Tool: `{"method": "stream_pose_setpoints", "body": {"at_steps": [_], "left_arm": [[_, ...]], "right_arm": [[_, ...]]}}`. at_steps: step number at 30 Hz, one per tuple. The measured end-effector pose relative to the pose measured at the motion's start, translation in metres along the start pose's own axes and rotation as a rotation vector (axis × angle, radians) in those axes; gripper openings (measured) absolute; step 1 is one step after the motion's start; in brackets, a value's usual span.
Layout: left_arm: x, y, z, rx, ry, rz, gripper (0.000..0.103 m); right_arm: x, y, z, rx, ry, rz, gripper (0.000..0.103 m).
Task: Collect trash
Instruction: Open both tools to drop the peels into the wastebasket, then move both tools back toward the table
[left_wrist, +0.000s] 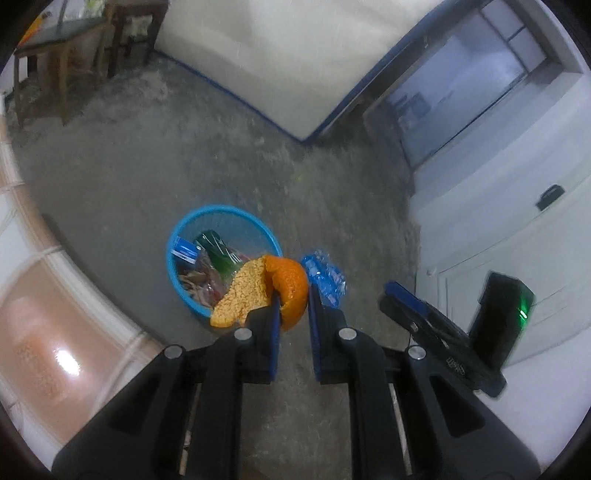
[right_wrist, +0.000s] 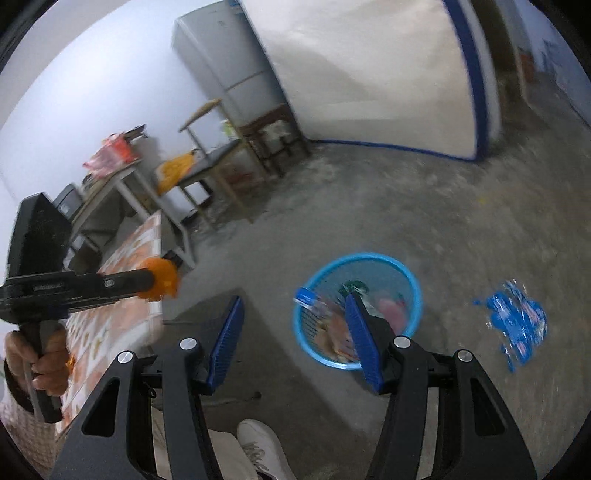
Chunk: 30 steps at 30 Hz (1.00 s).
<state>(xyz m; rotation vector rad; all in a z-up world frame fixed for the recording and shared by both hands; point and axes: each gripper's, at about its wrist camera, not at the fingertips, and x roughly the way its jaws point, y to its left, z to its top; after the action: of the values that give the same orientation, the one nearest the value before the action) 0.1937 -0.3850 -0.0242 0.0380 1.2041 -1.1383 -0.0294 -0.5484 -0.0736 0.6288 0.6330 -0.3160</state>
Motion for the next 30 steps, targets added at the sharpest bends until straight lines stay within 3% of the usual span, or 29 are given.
{"method": "stream_pose_setpoints", "body": {"at_steps": [4, 6, 7, 9, 11, 17, 23, 26, 30], "left_arm": [[0.058, -0.008, 0.009, 0.024, 0.025, 0.048, 0.014], [0.082, -0.006, 0.009, 0.041, 0.032, 0.073, 0.036], [0.099, 0.0, 0.011, 0.04, 0.052, 0.122, 0.057], [0.111, 0.011, 0.009, 0.017, 0.051, 0.163, 0.061], [0.109, 0.023, 0.007, -0.018, 0.051, 0.138, 0.061], [0.084, 0.032, 0.002, -0.011, 0.015, 0.167, 0.062], [0.048, 0.02, -0.001, 0.003, -0.032, 0.12, 0.062], [0.014, 0.009, -0.009, 0.015, -0.071, 0.063, 0.07], [-0.058, 0.006, -0.04, 0.04, -0.135, 0.062, 0.078]], "right_arm": [[0.008, -0.016, -0.007, 0.04, 0.012, -0.008, 0.056], [0.013, -0.019, -0.011, 0.057, 0.023, -0.004, 0.056], [0.012, -0.022, -0.012, 0.062, 0.026, -0.004, 0.056], [0.015, -0.024, -0.014, 0.065, 0.029, -0.003, 0.056], [0.014, -0.027, -0.016, 0.068, 0.029, -0.007, 0.056], [0.015, -0.034, -0.018, 0.091, 0.032, -0.015, 0.056], [0.008, -0.021, -0.013, 0.075, 0.008, 0.002, 0.056], [0.002, -0.006, -0.009, 0.041, -0.022, 0.031, 0.067], [-0.001, 0.031, -0.001, -0.05, -0.037, 0.106, 0.069]]}}
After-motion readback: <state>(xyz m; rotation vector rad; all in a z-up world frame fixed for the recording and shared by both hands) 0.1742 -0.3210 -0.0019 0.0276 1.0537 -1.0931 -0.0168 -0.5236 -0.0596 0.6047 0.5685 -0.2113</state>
